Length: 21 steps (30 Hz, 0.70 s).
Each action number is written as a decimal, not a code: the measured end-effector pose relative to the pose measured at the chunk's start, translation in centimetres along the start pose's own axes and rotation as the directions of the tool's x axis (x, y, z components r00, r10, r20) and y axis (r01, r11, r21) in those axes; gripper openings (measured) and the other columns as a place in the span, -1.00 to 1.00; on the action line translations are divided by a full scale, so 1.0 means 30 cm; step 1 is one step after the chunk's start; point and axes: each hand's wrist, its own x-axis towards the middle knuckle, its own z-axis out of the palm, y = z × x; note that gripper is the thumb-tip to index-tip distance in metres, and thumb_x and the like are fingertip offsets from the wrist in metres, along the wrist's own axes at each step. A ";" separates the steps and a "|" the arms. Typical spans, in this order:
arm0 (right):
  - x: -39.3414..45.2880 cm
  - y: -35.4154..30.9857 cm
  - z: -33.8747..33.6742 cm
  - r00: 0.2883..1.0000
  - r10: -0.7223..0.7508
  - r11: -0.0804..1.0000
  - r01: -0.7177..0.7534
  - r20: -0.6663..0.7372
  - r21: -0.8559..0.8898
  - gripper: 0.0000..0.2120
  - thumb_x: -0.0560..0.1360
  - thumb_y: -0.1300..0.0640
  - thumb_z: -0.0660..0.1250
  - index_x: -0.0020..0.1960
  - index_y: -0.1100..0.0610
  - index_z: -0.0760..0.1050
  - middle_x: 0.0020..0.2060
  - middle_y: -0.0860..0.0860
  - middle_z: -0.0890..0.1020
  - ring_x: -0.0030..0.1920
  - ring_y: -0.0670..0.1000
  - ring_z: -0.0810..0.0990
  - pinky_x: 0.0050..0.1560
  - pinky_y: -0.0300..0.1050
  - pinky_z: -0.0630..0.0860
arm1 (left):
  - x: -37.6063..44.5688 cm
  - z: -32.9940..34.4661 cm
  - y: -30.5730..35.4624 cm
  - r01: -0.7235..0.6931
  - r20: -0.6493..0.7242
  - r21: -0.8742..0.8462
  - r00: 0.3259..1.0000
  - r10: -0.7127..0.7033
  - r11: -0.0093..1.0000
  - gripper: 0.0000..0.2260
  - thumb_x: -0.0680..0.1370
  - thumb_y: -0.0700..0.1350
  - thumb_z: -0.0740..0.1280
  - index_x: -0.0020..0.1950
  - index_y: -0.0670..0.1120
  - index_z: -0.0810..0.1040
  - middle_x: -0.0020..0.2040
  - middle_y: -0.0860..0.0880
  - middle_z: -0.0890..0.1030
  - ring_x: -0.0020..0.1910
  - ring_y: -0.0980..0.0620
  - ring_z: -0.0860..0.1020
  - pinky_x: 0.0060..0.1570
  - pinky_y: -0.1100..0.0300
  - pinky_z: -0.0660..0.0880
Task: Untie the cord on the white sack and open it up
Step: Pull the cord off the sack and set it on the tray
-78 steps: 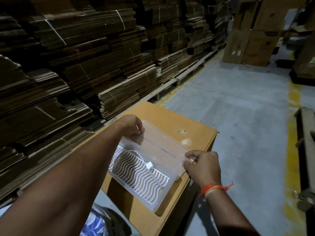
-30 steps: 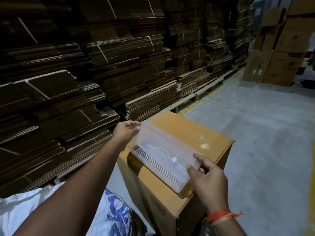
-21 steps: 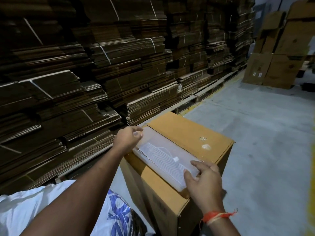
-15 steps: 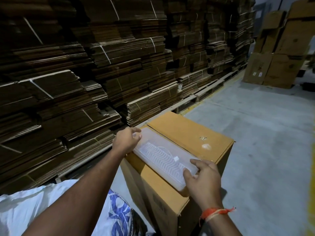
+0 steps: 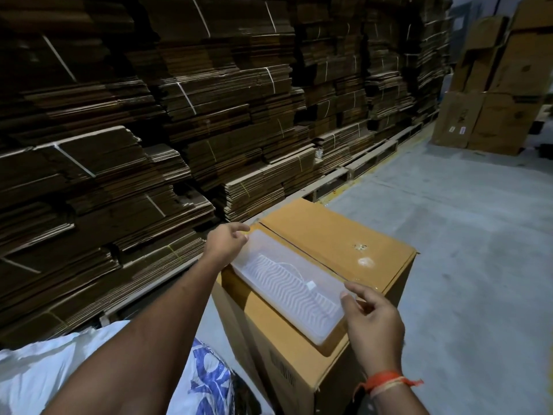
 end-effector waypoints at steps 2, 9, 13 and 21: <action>0.014 -0.017 0.008 0.998 0.068 0.991 -0.069 0.012 0.116 -0.90 0.57 0.19 0.43 0.04 0.04 0.69 0.06 0.03 0.67 -0.12 -0.21 0.55 -0.38 -0.52 0.38 | 0.033 0.004 0.007 0.026 0.069 -0.078 0.997 -0.020 0.997 -0.82 0.65 -0.09 0.42 0.23 0.05 0.72 0.14 -0.06 0.70 0.19 -0.08 0.65 0.19 0.02 0.61; 0.063 -0.002 0.038 0.985 0.159 0.971 -0.167 0.060 0.170 -0.88 0.54 0.25 0.45 -0.06 0.06 0.71 -0.09 -0.06 0.68 -0.06 -0.11 0.60 -0.43 -0.55 0.38 | 0.103 0.038 -0.024 0.076 0.096 -0.212 0.994 -0.057 0.974 -0.89 0.60 -0.16 0.48 0.03 0.04 0.78 0.12 -0.01 0.73 0.21 -0.11 0.65 0.29 -0.19 0.62; 0.066 0.001 0.042 0.985 0.162 0.965 -0.172 0.063 0.199 -0.91 0.53 0.25 0.46 -0.05 0.09 0.71 -0.03 0.00 0.69 0.04 0.01 0.60 -0.41 -0.57 0.40 | 0.109 0.034 -0.041 0.120 0.127 -0.293 0.988 -0.085 0.949 -0.90 0.58 -0.17 0.50 0.01 0.01 0.79 0.09 -0.06 0.76 0.18 -0.18 0.69 0.25 -0.24 0.64; -0.028 0.029 0.037 0.997 0.007 0.971 -0.025 0.078 0.238 -0.76 0.47 0.11 0.54 -0.08 -0.24 0.63 0.24 -0.03 0.52 0.10 -0.03 0.61 0.09 -0.01 0.66 | -0.003 -0.050 -0.082 0.136 0.137 -0.436 0.987 -0.084 0.889 -0.86 0.65 -0.21 0.40 0.17 -0.16 0.72 0.19 -0.15 0.68 0.04 -0.08 0.65 -0.10 0.05 0.61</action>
